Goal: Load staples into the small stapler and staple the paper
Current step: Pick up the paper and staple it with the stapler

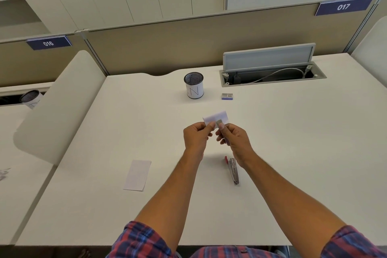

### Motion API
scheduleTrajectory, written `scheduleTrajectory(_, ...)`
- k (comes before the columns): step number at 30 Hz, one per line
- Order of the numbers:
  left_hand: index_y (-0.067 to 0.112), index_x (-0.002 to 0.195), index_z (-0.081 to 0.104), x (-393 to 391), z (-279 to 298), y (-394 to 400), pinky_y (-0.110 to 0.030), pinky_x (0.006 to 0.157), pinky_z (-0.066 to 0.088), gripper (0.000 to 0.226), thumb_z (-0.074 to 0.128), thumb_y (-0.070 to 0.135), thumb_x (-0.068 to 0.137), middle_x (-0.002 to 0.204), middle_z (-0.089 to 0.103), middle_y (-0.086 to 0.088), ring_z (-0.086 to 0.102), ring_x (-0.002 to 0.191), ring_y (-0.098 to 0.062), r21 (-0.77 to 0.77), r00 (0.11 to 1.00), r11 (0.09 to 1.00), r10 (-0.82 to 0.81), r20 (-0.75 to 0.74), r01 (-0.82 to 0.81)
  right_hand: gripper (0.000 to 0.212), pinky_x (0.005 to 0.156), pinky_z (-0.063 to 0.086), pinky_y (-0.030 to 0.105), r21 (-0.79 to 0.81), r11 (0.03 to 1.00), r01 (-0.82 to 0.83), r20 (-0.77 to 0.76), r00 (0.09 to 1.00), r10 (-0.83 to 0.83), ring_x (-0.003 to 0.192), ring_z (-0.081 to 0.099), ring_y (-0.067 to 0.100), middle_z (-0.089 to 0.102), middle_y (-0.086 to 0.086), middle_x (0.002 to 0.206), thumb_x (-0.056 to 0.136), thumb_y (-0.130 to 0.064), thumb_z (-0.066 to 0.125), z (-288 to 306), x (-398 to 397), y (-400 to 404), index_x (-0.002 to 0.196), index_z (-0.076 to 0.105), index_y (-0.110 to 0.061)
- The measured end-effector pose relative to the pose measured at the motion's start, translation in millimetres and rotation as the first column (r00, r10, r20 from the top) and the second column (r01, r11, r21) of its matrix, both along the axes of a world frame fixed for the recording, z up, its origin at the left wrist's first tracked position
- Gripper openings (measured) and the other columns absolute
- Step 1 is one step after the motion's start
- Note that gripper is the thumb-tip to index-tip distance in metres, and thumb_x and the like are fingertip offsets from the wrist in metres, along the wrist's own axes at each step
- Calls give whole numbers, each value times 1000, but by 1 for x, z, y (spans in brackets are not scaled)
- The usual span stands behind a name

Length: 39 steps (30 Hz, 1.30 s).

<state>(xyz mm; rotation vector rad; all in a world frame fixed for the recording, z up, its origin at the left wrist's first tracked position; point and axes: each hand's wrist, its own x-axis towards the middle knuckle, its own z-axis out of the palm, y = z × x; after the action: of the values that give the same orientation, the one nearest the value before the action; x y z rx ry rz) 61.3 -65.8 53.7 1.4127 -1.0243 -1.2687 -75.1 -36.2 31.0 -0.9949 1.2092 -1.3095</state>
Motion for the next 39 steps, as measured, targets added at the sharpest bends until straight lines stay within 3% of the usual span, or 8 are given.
scheduleTrajectory(5, 16, 79, 79, 2, -2, -1, -28, 66, 52, 10, 83, 25, 83, 70, 73, 1, 63, 62, -11, 34, 994, 996, -74, -75, 76, 36, 57, 45, 17, 12, 993, 117, 4, 993, -117, 68, 67, 13, 76, 5, 79, 94, -46, 70, 2, 4, 1, 80, 76, -13)
scheduleTrajectory(9, 6, 93, 78, -6, 3, 4, -36, 79, 60, 31, 85, 34, 81, 82, 75, -8, 70, 75, -20, 61, 960, 982, -158, -231, 176, 35, 55, 46, 15, 15, 988, 156, 36, 987, -156, 59, 64, 7, 76, 3, 71, 92, -48, 71, 6, 11, 3, 71, 78, -20)
scheduleTrajectory(14, -4, 88, 74, -16, 7, 6, -33, 64, 58, 23, 84, 17, 82, 70, 70, -13, 64, 62, -25, 96, 946, 990, -65, -316, 100, 41, 50, 42, 12, 10, 975, 223, 66, 973, -223, 48, 54, 3, 62, -10, 52, 96, -32, 71, 6, 20, 5, 56, 73, -27)
scheduleTrajectory(19, -1, 75, 70, -21, 3, 8, -30, 52, 50, 26, 83, 20, 83, 58, 61, -9, 53, 52, -23, 89, 965, 995, -24, -261, 49, 34, 52, 46, 16, 51, 962, 269, 93, 958, -273, 54, 62, 12, 73, 8, 63, 92, -35, 75, 5, 23, 5, 69, 78, -10)
scheduleTrajectory(24, 3, 102, 71, -12, 6, 1, -41, 82, 62, 34, 54, 32, 105, 98, 77, -15, 75, 85, -28, 132, 955, 987, -55, -291, 97, 35, 61, 53, 23, 42, 985, 170, 86, 981, -173, 67, 66, 16, 77, 11, 85, 99, -43, 65, 7, 13, 0, 91, 77, -10)
scheduleTrajectory(27, 9, 109, 64, -8, 12, -1, -33, 73, 59, 26, 48, 29, 107, 101, 74, -14, 75, 83, -25, 217, 914, 974, 26, -406, 69, 26, 60, 49, 28, 122, 967, 225, 275, 928, -251, 65, 61, 18, 71, 9, 89, 101, -31, 62, 4, 3, -6, 101, 68, -6)
scheduleTrajectory(33, 18, 62, 50, -2, 11, 9, -22, 48, 36, 36, 34, 18, 95, 57, 45, -1, 49, 53, -20, 393, 796, 845, -62, -602, 362, 22, 48, 34, 26, 162, 980, 112, 238, 960, -149, 47, 32, 11, 41, -7, 59, 86, -36, 81, 1, -14, -10, 96, 71, -20)
scheduleTrajectory(39, 19, 55, 43, -6, 8, 19, -18, 39, 26, 25, 31, 11, 75, 49, 36, 2, 41, 44, -15, 368, 654, 733, -137, -744, 572, 22, 46, 24, 24, 171, 983, -69, 208, 978, 32, 47, 20, 12, 28, -5, 53, 85, -37, 80, 7, -16, -13, 97, 79, -18)
